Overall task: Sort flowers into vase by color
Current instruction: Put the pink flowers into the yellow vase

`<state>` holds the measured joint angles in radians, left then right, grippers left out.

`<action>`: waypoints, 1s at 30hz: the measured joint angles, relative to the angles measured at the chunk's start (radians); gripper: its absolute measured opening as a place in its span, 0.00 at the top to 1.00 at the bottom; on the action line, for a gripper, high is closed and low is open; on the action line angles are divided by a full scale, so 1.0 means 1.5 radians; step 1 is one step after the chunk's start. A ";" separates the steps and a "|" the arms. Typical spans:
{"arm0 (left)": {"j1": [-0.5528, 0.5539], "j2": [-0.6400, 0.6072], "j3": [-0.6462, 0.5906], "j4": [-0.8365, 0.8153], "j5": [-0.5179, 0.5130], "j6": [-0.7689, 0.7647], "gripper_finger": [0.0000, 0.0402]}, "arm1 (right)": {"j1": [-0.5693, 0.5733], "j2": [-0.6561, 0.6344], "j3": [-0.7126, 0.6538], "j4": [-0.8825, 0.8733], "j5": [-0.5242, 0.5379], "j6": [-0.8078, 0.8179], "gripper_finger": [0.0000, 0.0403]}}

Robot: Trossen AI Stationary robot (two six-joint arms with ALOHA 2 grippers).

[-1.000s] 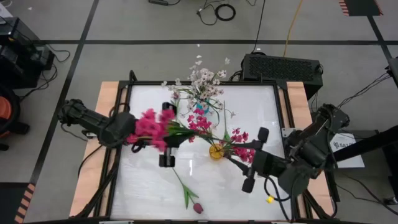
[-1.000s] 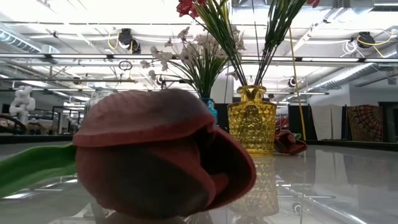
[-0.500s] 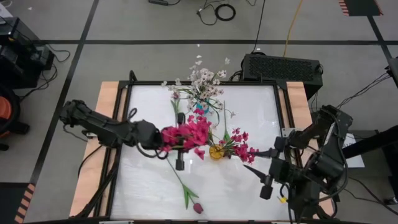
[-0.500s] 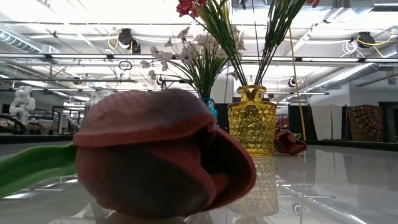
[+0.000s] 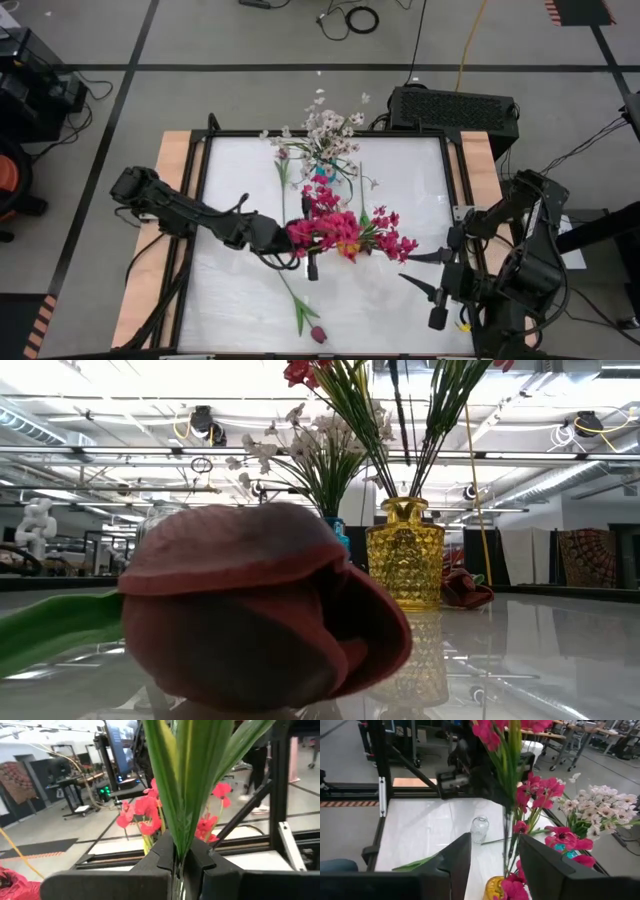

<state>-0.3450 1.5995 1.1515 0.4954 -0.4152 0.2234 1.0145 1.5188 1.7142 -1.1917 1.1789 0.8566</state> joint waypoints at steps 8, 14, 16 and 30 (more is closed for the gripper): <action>-0.002 0.032 0.000 0.008 -0.053 0.012 0.96 | 0.002 0.000 0.000 0.012 0.000 -0.003 0.63; 0.005 0.050 0.000 0.011 -0.056 -0.019 0.96 | 0.002 0.000 0.000 0.012 0.001 -0.005 0.63; 0.007 0.055 0.000 0.011 -0.058 -0.023 0.96 | 0.002 0.000 0.000 0.012 0.002 -0.005 0.63; 0.023 0.068 0.000 -0.025 -0.073 -0.092 0.96 | 0.002 0.000 0.000 0.013 0.003 -0.005 0.63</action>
<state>-0.3111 1.7008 1.1519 0.4572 -0.5247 0.0853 1.0172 1.5188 1.7138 -1.1728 1.1835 0.8486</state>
